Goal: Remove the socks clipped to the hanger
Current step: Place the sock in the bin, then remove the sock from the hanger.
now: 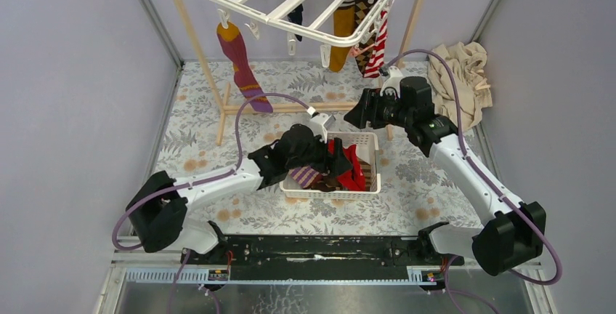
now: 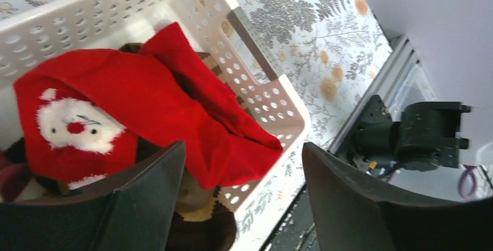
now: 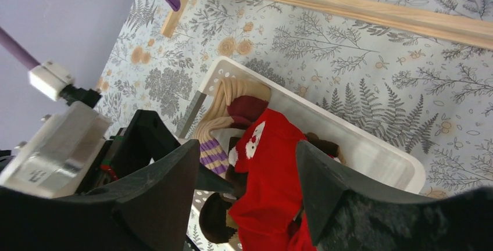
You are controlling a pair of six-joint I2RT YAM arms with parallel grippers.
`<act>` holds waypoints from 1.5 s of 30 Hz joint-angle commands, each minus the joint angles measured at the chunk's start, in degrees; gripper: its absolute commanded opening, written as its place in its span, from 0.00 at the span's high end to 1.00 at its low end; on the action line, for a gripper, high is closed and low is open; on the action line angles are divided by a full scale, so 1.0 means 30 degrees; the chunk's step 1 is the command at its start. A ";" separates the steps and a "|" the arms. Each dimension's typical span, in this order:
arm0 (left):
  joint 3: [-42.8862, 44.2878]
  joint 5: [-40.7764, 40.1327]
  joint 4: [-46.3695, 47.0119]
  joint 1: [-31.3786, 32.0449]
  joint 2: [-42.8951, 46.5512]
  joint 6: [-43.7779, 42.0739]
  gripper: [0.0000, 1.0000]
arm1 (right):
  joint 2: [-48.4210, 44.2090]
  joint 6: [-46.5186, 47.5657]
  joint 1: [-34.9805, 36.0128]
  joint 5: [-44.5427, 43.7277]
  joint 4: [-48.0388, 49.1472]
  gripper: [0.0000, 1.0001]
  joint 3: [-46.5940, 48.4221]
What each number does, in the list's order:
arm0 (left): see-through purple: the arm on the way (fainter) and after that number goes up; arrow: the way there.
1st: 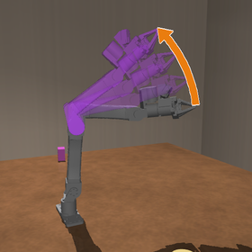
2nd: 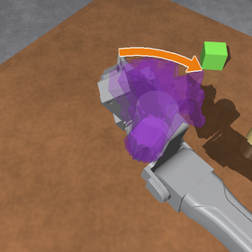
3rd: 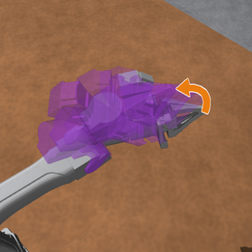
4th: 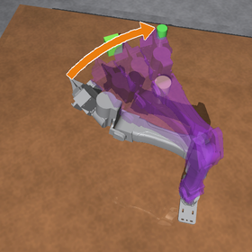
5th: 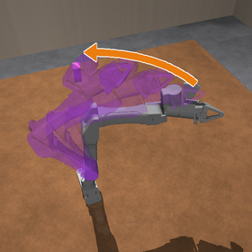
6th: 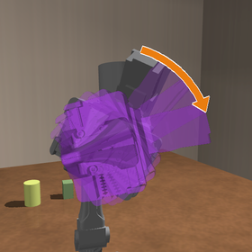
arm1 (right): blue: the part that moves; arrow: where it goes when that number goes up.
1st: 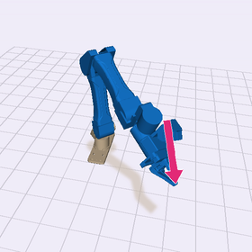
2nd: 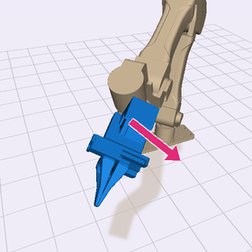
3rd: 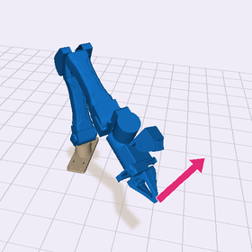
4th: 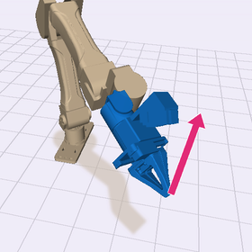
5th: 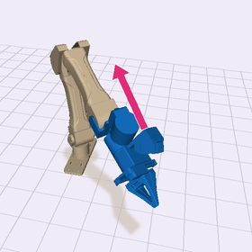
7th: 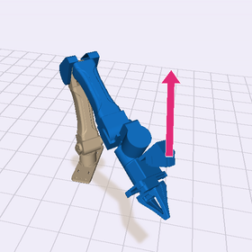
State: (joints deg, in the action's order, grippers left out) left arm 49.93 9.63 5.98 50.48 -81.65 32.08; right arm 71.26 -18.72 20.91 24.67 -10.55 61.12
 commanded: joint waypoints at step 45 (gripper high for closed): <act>0.0875 -0.5055 -0.4824 0.0274 0.8094 -0.0907 0.02 | 0.1242 0.1233 0.4469 -1.3382 0.0974 0.21 0.2258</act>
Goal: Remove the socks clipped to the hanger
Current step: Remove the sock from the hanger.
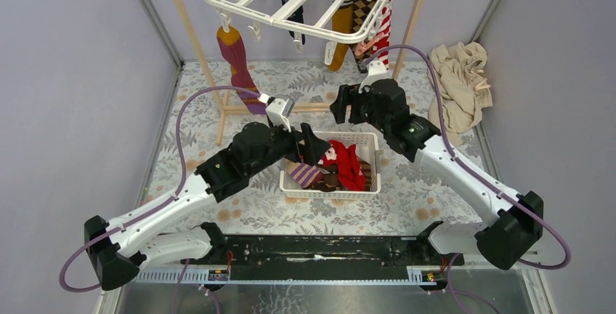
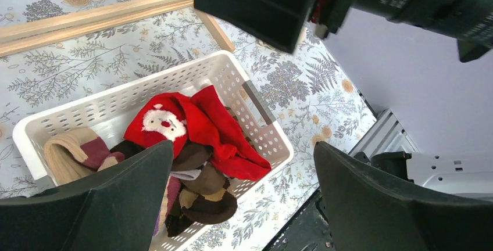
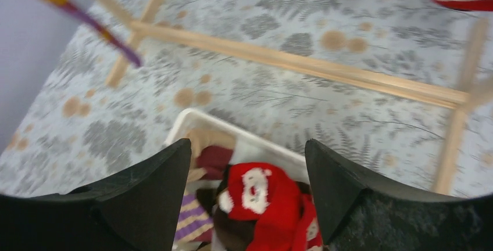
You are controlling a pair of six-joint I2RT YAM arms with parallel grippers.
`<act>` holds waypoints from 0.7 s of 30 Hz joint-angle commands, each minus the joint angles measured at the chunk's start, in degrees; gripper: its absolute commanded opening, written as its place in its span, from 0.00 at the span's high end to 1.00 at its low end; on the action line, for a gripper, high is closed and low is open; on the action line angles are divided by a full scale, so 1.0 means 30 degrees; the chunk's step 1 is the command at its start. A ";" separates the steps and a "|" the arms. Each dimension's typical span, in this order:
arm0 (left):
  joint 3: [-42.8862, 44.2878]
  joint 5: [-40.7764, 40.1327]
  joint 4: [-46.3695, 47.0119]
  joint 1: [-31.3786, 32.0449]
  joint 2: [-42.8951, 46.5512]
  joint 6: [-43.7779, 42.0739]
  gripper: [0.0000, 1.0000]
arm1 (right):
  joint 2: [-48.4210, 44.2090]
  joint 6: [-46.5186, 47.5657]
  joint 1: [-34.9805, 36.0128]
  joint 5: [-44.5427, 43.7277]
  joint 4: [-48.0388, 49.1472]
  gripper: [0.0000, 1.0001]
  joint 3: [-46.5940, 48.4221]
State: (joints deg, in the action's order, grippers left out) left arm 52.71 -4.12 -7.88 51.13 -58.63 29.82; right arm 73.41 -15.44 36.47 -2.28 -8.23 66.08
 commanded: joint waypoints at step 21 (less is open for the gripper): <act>-0.0005 -0.0676 -0.1170 0.0075 0.1282 -0.0567 0.01 | 0.4703 -0.0388 -0.4361 -0.4701 1.1390 0.19 0.0435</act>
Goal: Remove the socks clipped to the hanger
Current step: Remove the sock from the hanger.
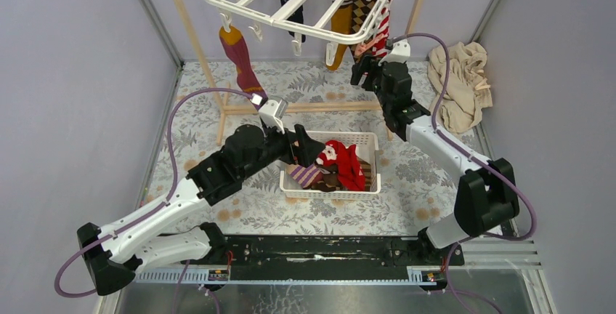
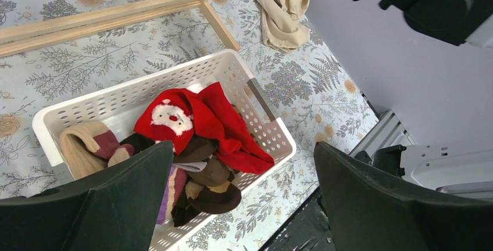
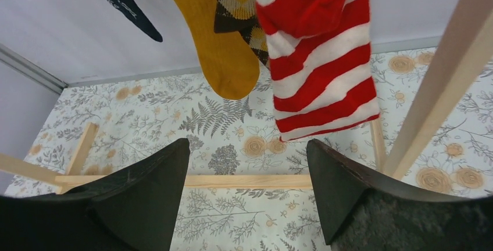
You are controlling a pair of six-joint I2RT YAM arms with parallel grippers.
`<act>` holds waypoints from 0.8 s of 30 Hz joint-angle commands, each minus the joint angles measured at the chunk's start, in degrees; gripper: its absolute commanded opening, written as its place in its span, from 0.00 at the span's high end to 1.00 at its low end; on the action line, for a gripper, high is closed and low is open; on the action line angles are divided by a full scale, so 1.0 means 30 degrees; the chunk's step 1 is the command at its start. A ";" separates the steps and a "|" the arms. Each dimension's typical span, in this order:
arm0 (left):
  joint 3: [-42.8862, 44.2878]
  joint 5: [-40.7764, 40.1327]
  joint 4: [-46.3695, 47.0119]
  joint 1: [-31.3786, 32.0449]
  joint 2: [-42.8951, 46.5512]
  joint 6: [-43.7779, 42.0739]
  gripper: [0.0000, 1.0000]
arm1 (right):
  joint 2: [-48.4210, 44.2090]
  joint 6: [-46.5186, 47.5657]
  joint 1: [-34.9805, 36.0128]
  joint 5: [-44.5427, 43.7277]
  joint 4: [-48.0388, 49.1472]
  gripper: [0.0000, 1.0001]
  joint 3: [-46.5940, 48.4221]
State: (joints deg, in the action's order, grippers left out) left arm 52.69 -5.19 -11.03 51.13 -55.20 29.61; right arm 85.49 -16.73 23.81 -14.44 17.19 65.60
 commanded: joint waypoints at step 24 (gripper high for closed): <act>-0.0145 -0.0166 0.0079 0.0057 -0.0326 -0.0757 0.01 | 0.3745 -0.0651 -0.0428 -0.3385 0.3315 0.54 0.3334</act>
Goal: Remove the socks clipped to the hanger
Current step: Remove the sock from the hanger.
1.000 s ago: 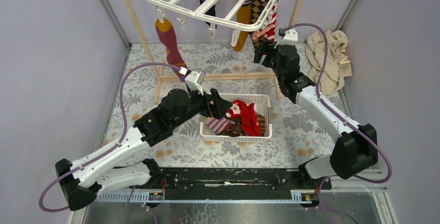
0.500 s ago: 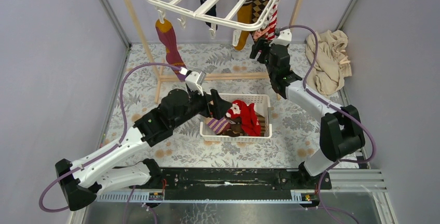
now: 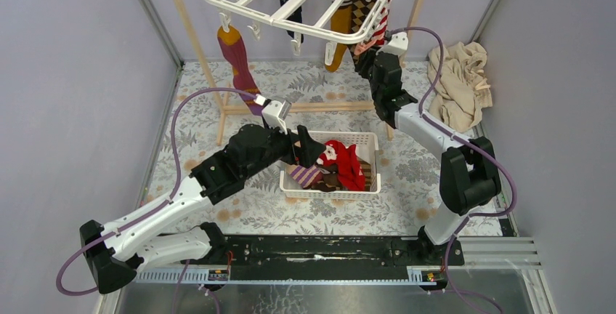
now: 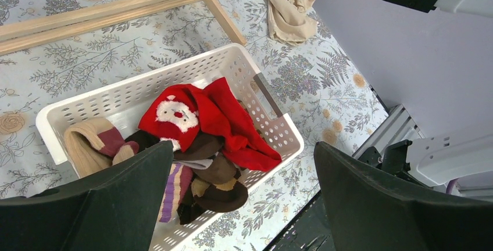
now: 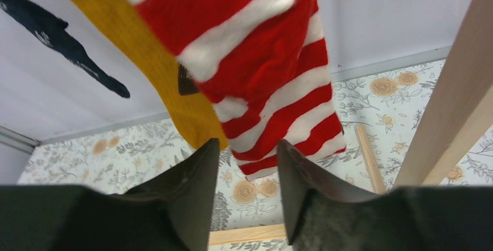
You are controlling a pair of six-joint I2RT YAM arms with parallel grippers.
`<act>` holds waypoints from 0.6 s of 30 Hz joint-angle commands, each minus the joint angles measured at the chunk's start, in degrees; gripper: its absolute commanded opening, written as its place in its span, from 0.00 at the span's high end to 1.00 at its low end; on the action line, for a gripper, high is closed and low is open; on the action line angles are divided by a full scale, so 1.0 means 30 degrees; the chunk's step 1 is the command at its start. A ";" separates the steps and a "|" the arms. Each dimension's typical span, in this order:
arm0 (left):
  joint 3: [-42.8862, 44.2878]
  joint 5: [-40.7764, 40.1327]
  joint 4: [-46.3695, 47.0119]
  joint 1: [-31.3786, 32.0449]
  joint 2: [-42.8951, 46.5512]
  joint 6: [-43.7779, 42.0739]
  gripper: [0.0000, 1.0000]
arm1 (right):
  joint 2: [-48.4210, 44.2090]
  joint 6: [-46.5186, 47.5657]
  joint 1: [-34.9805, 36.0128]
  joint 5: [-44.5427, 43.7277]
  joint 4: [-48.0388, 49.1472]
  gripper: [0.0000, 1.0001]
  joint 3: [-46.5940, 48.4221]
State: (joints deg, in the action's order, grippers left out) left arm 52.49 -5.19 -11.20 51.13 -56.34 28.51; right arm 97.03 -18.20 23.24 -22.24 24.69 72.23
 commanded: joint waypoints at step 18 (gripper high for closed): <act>-0.0268 0.0178 0.0290 0.0062 0.0117 0.0139 0.01 | -0.3985 -0.0121 -0.0913 0.2786 0.0587 1.00 -0.1656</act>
State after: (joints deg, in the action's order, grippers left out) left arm 52.14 -5.13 -11.22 51.13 -56.34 28.58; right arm 90.24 -18.70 21.15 -18.76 24.71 68.16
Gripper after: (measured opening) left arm 0.986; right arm 0.022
